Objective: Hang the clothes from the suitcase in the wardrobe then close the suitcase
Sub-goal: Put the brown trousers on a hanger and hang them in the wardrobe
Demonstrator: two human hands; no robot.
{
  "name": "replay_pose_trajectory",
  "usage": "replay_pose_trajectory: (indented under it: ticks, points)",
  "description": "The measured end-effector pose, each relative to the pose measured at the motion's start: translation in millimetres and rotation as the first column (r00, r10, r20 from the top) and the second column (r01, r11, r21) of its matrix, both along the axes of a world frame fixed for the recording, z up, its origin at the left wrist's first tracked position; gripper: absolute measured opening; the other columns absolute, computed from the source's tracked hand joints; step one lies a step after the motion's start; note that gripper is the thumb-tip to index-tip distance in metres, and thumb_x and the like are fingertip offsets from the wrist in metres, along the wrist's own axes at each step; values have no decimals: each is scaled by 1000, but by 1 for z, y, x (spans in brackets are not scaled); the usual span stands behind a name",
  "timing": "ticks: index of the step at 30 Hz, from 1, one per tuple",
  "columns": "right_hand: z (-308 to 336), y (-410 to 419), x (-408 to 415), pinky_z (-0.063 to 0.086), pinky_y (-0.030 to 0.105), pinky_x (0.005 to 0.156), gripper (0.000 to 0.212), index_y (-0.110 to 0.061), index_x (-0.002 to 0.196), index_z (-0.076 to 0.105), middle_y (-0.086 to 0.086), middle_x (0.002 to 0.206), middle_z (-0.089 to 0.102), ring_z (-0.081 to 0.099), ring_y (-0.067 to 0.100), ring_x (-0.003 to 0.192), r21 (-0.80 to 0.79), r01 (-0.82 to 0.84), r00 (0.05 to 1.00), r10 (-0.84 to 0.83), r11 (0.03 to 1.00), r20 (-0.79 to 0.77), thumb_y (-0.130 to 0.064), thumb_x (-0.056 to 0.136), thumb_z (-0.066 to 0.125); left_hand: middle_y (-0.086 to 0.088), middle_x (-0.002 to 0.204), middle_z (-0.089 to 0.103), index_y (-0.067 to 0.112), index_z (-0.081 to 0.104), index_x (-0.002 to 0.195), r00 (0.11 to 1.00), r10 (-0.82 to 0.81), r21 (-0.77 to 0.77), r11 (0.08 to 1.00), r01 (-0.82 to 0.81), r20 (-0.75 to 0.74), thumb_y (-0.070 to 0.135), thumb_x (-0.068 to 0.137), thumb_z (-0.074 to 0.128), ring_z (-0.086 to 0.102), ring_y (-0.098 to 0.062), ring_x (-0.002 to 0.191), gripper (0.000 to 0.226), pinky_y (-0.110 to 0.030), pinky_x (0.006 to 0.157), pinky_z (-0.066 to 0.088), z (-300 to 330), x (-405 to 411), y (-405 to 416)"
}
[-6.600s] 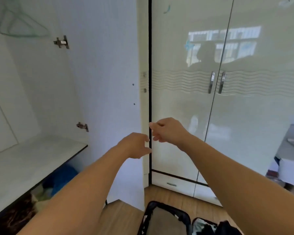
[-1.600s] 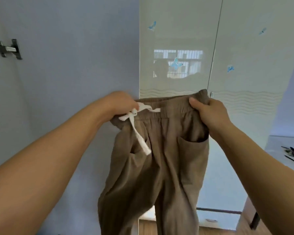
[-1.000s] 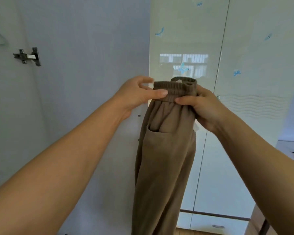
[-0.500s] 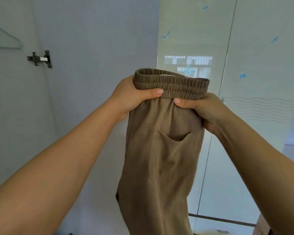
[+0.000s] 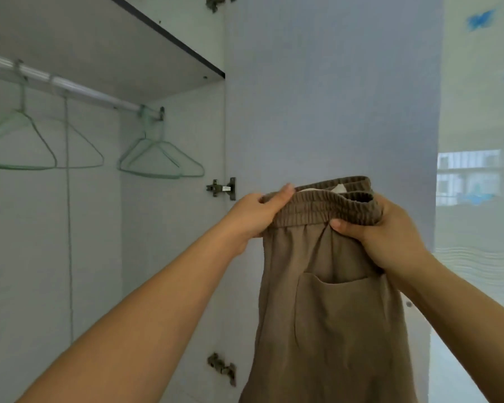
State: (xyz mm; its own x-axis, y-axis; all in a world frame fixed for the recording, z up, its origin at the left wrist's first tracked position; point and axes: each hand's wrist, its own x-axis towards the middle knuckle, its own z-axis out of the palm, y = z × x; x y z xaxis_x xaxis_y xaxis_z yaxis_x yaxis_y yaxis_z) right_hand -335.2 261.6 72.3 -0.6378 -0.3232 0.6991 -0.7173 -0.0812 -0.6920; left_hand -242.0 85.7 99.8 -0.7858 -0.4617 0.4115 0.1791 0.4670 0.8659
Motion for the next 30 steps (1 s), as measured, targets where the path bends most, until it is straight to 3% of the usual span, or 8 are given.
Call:
replay_pose_trajectory:
  ticks: [2, 6, 11, 16, 19, 23, 27, 30]
  points:
    - [8, -30, -2, 48, 29, 80, 32, -29, 99, 65, -15, 91, 68, 61, 6, 88, -6, 6, 1000, -6, 1000, -20, -20, 72, 80, -5, 94, 72, 8, 69, 96, 985, 160, 94, 984, -154, -57, 58, 85, 56, 68, -17, 89, 53, -32, 83, 57, 12, 2, -34]
    - [18, -76, -7, 50, 31, 84, 38, -24, 104, 67, -9, 95, 70, 63, 12, 92, -5, 4, 1000, -4, 1000, -13, -23, 70, 82, -7, 82, 58, 9, 61, 90, 923, 369, 240, 911, -335, -111, 23, 91, 59, 56, -19, 73, 15, -28, 65, 49, 23, 5, -90]
    - [32, -121, -12, 46, 22, 70, 35, -22, 102, 68, -10, 91, 69, 62, 6, 86, -39, -38, 999, 39, 999, 22, -22, 70, 82, -8, 87, 61, 8, 59, 85, 933, 360, 295, 892, -343, -6, 14, 92, 58, 60, -17, 73, 9, -26, 66, 51, 23, 3, -129]
    - [35, -145, -17, 52, 31, 80, 32, -19, 99, 68, -8, 91, 70, 64, 12, 87, -43, -75, 995, 77, 996, 65, -23, 70, 82, -10, 87, 61, 7, 61, 87, 933, 360, 285, 894, -346, 3, 4, 89, 53, 57, -15, 66, 9, -24, 63, 49, 24, 0, -144]
    - [40, -151, -21, 50, 29, 74, 27, -19, 93, 67, -9, 85, 67, 63, 13, 85, -42, -54, 997, 56, 998, 52, -25, 72, 81, -8, 80, 61, 6, 60, 86, 918, 396, 287, 882, -373, -22, 5, 89, 59, 57, -13, 65, 3, -22, 61, 49, 27, 4, -146]
    - [46, -163, -28, 53, 40, 84, 24, -20, 86, 67, -4, 86, 69, 64, 19, 86, -60, -9, 999, 13, 998, 52, -27, 69, 82, -11, 86, 62, 0, 64, 97, 875, 480, 261, 854, -451, -58, 1, 84, 60, 57, -13, 62, 13, -21, 54, 47, 32, 2, -164]
    - [54, -181, -35, 53, 43, 85, 28, -17, 89, 69, 0, 87, 71, 65, 22, 86, -45, 12, 999, -10, 999, 44, -29, 67, 83, -11, 76, 59, 3, 62, 90, 810, 574, 277, 803, -528, -120, 0, 82, 61, 54, -17, 59, 9, -23, 55, 44, 52, -2, -192]
    - [61, -195, -39, 53, 42, 84, 27, -17, 87, 69, -1, 85, 72, 66, 21, 85, -56, 39, 999, -39, 998, 11, -29, 67, 83, -11, 72, 57, 4, 61, 80, 876, 447, 271, 879, -393, -180, -8, 83, 56, 56, -18, 63, 13, -22, 60, 49, 68, -17, -208]
